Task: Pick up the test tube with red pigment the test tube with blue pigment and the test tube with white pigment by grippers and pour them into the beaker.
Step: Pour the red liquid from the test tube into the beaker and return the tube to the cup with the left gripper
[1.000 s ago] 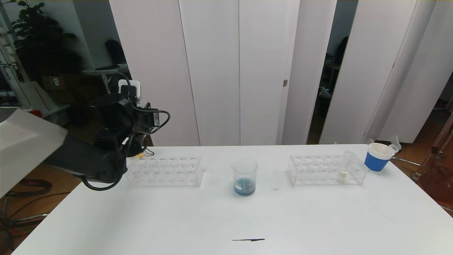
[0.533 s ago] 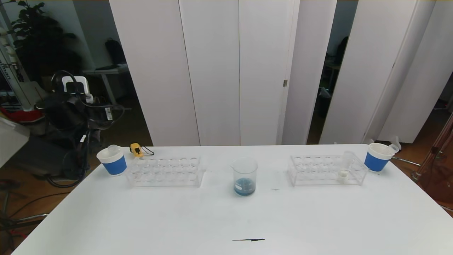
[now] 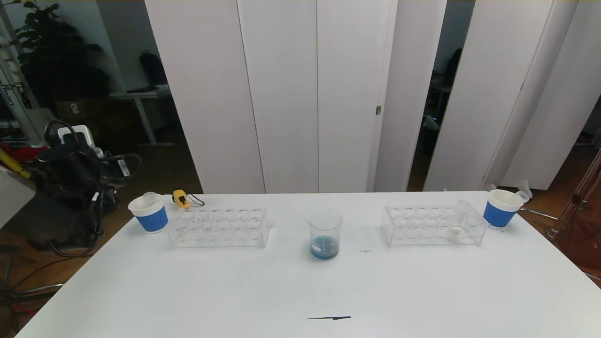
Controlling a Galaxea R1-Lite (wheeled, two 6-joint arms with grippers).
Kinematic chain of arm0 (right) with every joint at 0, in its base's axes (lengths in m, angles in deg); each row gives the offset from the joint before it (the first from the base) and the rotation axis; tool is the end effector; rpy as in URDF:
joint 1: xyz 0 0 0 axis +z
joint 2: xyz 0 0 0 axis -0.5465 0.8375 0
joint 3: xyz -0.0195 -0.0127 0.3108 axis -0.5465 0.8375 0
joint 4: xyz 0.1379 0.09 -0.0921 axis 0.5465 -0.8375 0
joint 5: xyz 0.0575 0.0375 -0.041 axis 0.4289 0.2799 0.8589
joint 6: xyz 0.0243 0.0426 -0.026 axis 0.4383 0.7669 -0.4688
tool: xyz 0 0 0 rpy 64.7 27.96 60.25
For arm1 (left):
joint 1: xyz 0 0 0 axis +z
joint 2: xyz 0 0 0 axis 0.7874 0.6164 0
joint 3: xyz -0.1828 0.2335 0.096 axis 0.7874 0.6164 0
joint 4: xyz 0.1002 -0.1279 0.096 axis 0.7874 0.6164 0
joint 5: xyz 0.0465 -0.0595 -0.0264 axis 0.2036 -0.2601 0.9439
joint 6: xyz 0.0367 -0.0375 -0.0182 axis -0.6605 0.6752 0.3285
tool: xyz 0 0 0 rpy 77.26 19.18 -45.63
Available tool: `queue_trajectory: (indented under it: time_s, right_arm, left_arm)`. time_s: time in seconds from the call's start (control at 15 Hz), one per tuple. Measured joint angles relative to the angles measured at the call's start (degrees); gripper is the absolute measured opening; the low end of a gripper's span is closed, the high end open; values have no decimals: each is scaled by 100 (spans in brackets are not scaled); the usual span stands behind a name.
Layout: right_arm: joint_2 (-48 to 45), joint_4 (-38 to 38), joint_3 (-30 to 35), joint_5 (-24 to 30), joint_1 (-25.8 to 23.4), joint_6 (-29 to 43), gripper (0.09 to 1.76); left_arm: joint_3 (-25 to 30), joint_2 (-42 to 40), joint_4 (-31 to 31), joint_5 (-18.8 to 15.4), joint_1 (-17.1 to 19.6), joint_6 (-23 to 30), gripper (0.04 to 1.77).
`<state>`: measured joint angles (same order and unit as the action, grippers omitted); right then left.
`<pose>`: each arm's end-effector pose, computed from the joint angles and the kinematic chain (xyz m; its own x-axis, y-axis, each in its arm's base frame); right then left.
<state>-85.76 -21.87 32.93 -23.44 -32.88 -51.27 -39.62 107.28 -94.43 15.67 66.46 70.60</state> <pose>-0.0033 0.0003 0.0757 1.0000 0.0096 0.0026 -0.0096 1.0000 -0.0013 0.4410 0.1353 0.1581 0.7999 0.5878 0.1211 -0.5950 0.8031 0.0313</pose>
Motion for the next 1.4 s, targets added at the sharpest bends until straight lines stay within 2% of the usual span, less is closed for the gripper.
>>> queue_trajectory:
  time_s: [0.53, 1.4]
  right_arm:
    - [0, 0, 0, 2, 0, 0, 175]
    - [0, 0, 0, 2, 0, 0, 175]
  left_arm:
    - [-77, 291, 780, -560, -57, 1041, 58]
    - [-216, 713, 898, -680, -157, 1069, 58]
